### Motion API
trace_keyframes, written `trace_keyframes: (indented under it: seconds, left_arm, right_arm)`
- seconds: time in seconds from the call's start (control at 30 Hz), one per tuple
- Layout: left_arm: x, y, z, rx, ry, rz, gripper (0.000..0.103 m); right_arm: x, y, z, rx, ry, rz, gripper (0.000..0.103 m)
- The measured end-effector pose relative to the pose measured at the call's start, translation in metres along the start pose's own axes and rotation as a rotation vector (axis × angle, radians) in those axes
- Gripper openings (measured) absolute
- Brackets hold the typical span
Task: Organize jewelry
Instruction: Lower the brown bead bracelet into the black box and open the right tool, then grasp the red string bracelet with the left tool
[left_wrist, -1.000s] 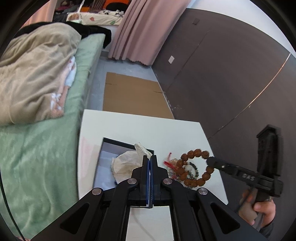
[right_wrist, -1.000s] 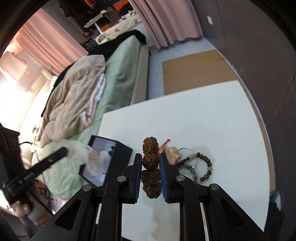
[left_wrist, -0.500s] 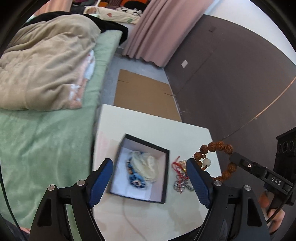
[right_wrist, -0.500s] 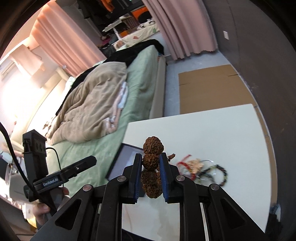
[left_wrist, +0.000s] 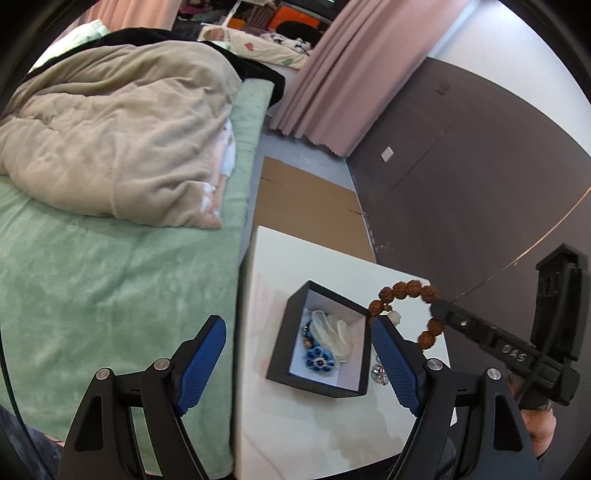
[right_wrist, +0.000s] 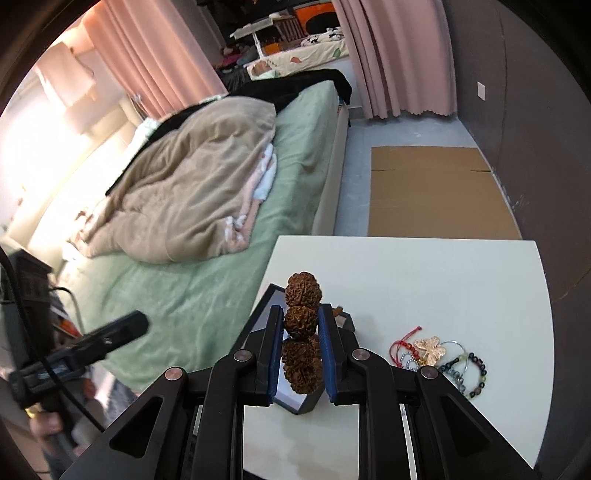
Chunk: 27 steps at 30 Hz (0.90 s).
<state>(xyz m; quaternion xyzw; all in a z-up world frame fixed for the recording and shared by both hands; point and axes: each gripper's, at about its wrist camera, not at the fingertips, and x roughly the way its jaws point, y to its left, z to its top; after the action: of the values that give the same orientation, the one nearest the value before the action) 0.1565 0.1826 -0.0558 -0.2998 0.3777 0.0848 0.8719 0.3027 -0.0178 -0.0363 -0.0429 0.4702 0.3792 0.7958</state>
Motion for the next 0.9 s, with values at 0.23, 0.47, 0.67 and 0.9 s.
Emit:
trace_keyframes:
  seconds: [0.23, 0.47, 0.67, 0.9]
  left_arm:
    - [-0.007, 0.009, 0.0, -0.016, -0.011, 0.005, 0.082]
    - [0.006, -0.01, -0.005, 0.025, 0.018, -0.018, 0.082]
    - [0.023, -0.038, -0.011, 0.07, 0.049, -0.051, 0.081]
    - [0.042, -0.071, -0.02, 0.128, 0.087, -0.072, 0.081]
  right_arm:
    - [0.015, 0.008, -0.005, 0.031, 0.061, 0.166, 0.043]
    - [-0.004, -0.018, -0.016, 0.069, 0.05, 0.085, 0.058]
    - [-0.019, -0.054, -0.03, 0.12, 0.046, 0.018, 0.068]
    - [-0.032, -0.09, -0.045, 0.191, 0.047, -0.007, 0.068]
